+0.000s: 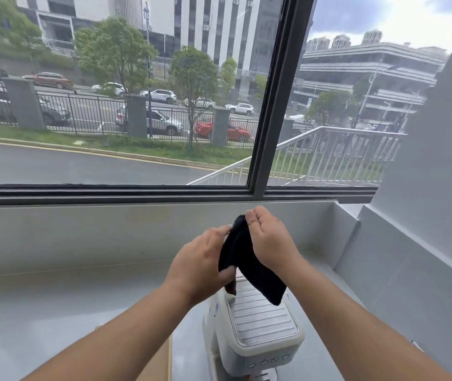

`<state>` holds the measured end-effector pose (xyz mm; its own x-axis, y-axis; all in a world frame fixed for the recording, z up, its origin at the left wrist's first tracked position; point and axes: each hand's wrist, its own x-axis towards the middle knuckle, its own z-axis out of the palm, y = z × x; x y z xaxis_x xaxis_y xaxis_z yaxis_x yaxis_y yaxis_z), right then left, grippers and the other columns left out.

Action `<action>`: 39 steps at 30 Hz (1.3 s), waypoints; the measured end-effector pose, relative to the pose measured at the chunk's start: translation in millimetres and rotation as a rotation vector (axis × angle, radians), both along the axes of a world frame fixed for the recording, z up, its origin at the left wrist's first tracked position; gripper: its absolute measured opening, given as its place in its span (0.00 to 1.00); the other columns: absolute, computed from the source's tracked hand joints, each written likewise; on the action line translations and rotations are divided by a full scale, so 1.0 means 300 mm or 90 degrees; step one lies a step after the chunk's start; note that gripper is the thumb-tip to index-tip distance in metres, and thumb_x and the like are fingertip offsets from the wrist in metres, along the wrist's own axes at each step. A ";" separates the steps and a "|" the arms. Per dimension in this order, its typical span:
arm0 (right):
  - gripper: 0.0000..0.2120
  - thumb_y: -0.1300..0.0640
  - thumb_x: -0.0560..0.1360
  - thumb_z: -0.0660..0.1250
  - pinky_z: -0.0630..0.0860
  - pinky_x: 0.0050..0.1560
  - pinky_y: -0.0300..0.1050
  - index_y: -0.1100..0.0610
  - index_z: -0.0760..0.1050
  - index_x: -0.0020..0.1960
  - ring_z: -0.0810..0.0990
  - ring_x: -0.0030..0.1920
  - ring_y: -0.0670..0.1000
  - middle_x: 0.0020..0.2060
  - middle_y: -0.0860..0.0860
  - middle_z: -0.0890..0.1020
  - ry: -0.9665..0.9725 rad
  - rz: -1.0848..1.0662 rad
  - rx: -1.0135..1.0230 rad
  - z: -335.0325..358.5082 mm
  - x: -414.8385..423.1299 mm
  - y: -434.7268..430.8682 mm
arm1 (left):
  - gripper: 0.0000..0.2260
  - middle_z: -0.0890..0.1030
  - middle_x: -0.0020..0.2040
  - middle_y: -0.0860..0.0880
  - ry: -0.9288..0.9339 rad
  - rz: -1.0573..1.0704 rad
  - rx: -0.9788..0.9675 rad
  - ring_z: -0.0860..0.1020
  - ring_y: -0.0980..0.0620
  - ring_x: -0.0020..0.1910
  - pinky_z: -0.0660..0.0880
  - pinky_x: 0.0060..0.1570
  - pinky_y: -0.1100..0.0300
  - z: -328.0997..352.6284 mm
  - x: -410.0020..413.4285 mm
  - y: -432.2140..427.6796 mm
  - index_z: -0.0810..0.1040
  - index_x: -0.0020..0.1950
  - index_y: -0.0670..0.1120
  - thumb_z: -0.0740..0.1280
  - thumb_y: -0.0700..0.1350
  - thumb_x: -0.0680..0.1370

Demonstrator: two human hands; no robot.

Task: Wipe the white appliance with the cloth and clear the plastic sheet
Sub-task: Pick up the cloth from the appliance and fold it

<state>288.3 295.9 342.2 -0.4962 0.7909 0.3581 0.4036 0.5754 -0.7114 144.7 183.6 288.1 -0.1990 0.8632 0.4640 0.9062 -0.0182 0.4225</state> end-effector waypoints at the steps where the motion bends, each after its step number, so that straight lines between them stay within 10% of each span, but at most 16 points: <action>1: 0.18 0.47 0.87 0.56 0.66 0.32 0.45 0.54 0.67 0.40 0.69 0.30 0.46 0.30 0.48 0.73 -0.009 0.001 0.001 0.002 -0.013 -0.011 | 0.32 0.78 0.66 0.53 -0.007 0.017 0.026 0.79 0.48 0.61 0.77 0.58 0.52 0.006 -0.014 -0.002 0.68 0.76 0.53 0.72 0.55 0.74; 8: 0.15 0.38 0.82 0.59 0.77 0.44 0.54 0.49 0.70 0.50 0.79 0.42 0.49 0.41 0.46 0.80 -0.088 0.012 0.012 0.007 -0.073 -0.065 | 0.05 0.84 0.47 0.55 -0.054 0.045 0.068 0.80 0.50 0.48 0.77 0.47 0.52 0.039 -0.130 -0.021 0.80 0.53 0.52 0.66 0.49 0.79; 16: 0.61 0.20 0.55 0.71 0.78 0.62 0.53 0.40 0.50 0.80 0.74 0.65 0.51 0.67 0.46 0.71 -0.357 0.014 0.077 -0.042 -0.121 -0.092 | 0.06 0.84 0.43 0.60 -0.260 0.000 0.004 0.81 0.61 0.43 0.78 0.43 0.59 0.071 -0.230 -0.047 0.80 0.54 0.59 0.65 0.51 0.81; 20: 0.43 0.45 0.68 0.72 0.77 0.60 0.52 0.43 0.55 0.78 0.74 0.64 0.55 0.62 0.48 0.71 -0.426 0.027 0.119 -0.073 -0.163 -0.087 | 0.05 0.83 0.41 0.54 -0.326 -0.010 -0.043 0.81 0.55 0.42 0.79 0.45 0.50 0.073 -0.255 -0.049 0.74 0.51 0.61 0.62 0.50 0.83; 24: 0.08 0.55 0.72 0.65 0.70 0.49 0.48 0.45 0.69 0.48 0.75 0.54 0.56 0.46 0.46 0.73 -0.405 0.035 0.104 -0.073 -0.167 -0.072 | 0.05 0.82 0.40 0.52 -0.388 0.022 -0.028 0.80 0.50 0.41 0.79 0.47 0.44 0.096 -0.305 -0.074 0.73 0.47 0.60 0.60 0.52 0.82; 30: 0.07 0.52 0.78 0.70 0.75 0.41 0.47 0.54 0.80 0.43 0.80 0.39 0.52 0.36 0.48 0.83 -0.115 -0.016 -0.187 -0.074 -0.169 -0.063 | 0.15 0.83 0.39 0.56 -0.229 0.060 -0.158 0.81 0.56 0.37 0.80 0.37 0.51 0.105 -0.390 -0.146 0.70 0.51 0.64 0.67 0.67 0.69; 35: 0.15 0.44 0.81 0.69 0.82 0.54 0.62 0.57 0.83 0.50 0.85 0.45 0.56 0.47 0.60 0.88 0.028 0.021 -0.285 -0.057 -0.192 -0.077 | 0.18 0.81 0.45 0.58 -0.013 0.099 -0.226 0.80 0.51 0.44 0.80 0.41 0.51 0.093 -0.413 -0.174 0.70 0.52 0.60 0.70 0.66 0.69; 39: 0.15 0.41 0.82 0.65 0.83 0.57 0.60 0.52 0.83 0.53 0.87 0.52 0.58 0.48 0.54 0.89 0.036 0.022 -0.290 -0.057 -0.243 -0.086 | 0.12 0.83 0.39 0.51 -0.234 0.066 -0.201 0.82 0.47 0.42 0.80 0.43 0.50 0.081 -0.409 -0.175 0.79 0.43 0.52 0.70 0.60 0.70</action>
